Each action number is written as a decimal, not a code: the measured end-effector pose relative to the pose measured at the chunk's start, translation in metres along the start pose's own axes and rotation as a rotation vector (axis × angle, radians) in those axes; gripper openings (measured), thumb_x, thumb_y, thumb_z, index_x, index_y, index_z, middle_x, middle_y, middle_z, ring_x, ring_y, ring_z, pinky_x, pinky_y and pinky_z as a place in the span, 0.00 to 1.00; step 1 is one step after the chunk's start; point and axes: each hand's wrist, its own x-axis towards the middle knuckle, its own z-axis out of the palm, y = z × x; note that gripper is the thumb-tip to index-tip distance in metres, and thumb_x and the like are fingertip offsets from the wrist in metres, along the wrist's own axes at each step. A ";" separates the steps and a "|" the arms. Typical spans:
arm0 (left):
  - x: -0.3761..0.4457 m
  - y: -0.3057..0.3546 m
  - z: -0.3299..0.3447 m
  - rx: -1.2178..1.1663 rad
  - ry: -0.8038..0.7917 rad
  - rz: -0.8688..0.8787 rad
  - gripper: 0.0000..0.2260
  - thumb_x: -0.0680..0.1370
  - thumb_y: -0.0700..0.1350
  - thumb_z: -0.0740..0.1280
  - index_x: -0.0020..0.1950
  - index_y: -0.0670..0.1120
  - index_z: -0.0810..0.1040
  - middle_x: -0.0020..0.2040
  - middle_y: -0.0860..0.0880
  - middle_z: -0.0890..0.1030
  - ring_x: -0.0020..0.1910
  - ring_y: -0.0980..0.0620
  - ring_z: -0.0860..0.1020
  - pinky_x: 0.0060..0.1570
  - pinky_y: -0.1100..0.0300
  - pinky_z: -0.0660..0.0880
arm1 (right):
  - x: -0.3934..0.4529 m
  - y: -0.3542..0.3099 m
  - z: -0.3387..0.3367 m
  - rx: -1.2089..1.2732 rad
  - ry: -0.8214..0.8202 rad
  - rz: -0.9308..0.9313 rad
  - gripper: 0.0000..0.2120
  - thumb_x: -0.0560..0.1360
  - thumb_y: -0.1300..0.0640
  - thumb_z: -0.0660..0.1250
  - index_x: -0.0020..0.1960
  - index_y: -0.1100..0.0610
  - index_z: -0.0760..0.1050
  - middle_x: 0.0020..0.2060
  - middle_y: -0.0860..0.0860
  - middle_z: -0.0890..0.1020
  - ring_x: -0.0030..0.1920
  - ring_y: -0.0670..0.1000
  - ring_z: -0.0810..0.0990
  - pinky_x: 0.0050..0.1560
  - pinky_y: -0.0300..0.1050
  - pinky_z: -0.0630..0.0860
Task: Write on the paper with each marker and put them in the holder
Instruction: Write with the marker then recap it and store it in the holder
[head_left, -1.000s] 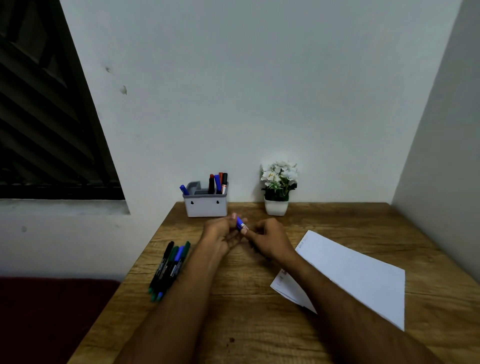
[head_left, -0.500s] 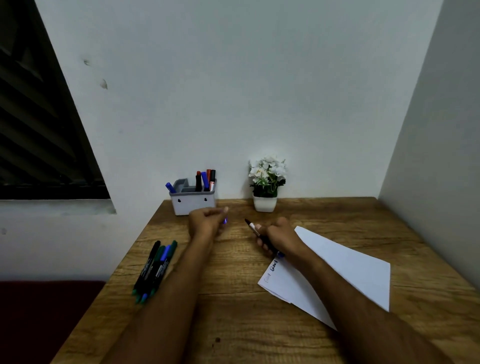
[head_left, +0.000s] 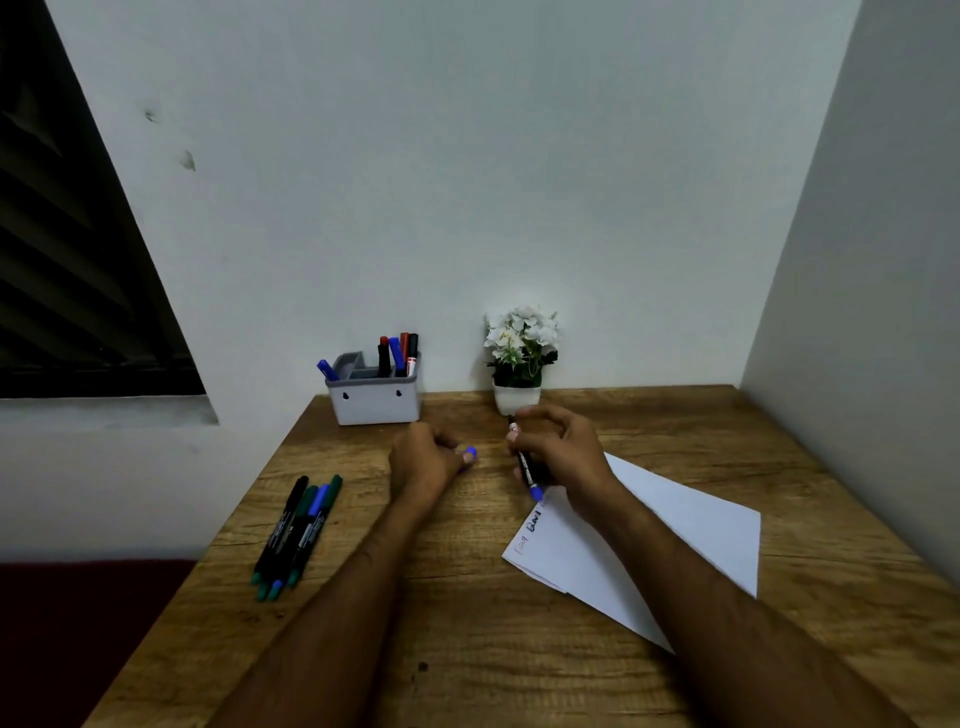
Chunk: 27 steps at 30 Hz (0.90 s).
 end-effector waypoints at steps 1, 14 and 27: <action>-0.003 -0.001 -0.001 0.000 0.023 0.033 0.10 0.67 0.50 0.80 0.45 0.48 0.85 0.42 0.52 0.85 0.42 0.56 0.80 0.43 0.60 0.78 | -0.001 -0.001 -0.002 0.026 -0.003 -0.019 0.11 0.77 0.66 0.72 0.59 0.62 0.80 0.38 0.63 0.85 0.27 0.54 0.81 0.28 0.41 0.77; -0.062 0.020 0.004 -0.117 -0.578 0.776 0.17 0.78 0.37 0.67 0.66 0.47 0.79 0.63 0.53 0.81 0.60 0.65 0.76 0.61 0.67 0.72 | -0.010 0.002 -0.049 0.367 -0.031 0.049 0.17 0.81 0.74 0.59 0.65 0.63 0.79 0.46 0.62 0.85 0.40 0.54 0.85 0.41 0.43 0.84; -0.040 0.004 0.028 0.297 -0.466 0.839 0.21 0.81 0.41 0.61 0.75 0.50 0.69 0.76 0.51 0.67 0.76 0.56 0.60 0.74 0.56 0.60 | -0.010 0.017 -0.070 0.014 0.134 -0.019 0.09 0.80 0.60 0.71 0.57 0.64 0.83 0.41 0.57 0.87 0.33 0.51 0.82 0.31 0.43 0.78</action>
